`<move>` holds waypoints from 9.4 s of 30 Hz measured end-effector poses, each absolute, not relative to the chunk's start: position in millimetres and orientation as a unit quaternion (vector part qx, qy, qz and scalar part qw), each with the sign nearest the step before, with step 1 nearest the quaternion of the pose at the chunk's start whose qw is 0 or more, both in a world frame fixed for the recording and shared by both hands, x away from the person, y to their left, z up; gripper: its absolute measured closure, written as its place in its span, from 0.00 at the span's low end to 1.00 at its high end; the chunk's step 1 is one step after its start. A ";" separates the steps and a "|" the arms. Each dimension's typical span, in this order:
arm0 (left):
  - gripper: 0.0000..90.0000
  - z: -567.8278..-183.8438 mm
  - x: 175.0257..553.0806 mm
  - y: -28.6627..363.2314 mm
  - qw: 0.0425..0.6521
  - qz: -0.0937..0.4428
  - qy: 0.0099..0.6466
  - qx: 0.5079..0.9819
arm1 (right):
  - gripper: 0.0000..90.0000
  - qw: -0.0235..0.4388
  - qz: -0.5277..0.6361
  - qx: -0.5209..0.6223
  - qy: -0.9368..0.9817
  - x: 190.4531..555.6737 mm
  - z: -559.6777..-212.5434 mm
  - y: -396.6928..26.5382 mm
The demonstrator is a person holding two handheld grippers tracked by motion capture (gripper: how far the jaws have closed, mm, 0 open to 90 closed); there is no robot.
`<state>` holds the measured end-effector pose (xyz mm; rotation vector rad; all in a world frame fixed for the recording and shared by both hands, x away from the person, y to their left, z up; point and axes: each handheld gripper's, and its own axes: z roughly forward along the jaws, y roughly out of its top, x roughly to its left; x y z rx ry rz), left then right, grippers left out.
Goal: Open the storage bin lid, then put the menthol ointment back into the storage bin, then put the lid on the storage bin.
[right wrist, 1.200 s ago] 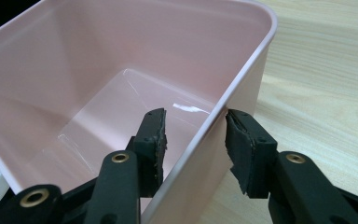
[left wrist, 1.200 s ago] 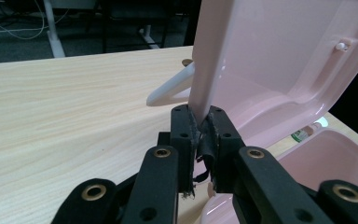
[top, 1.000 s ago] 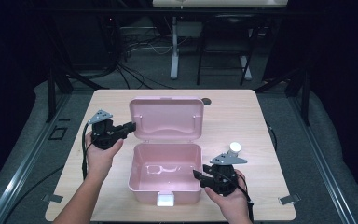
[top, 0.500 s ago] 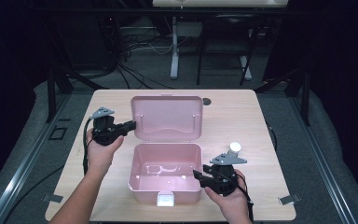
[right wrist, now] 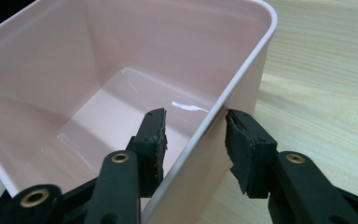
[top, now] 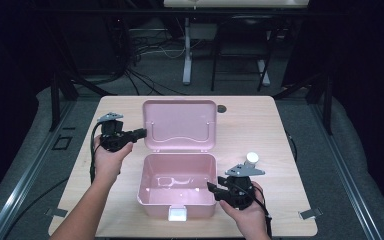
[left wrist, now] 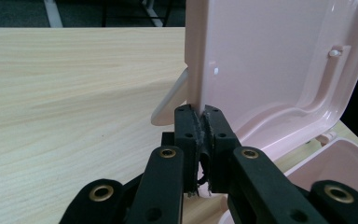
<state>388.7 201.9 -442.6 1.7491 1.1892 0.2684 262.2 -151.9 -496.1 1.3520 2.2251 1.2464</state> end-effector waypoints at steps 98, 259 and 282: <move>0.95 -453.9 434.2 207.4 0.426 -0.022 0.559 0.711 | 0.64 0.121 0.430 0.464 0.765 264.6 -498.9 -152.0; 0.53 -481.7 345.5 251.8 0.441 0.081 0.496 0.744 | 0.45 0.043 0.066 0.600 0.796 432.6 -492.8 -238.4; 0.53 -482.4 346.2 253.9 0.444 0.079 0.500 0.740 | 0.52 0.030 0.041 0.598 0.800 438.6 -504.4 -230.4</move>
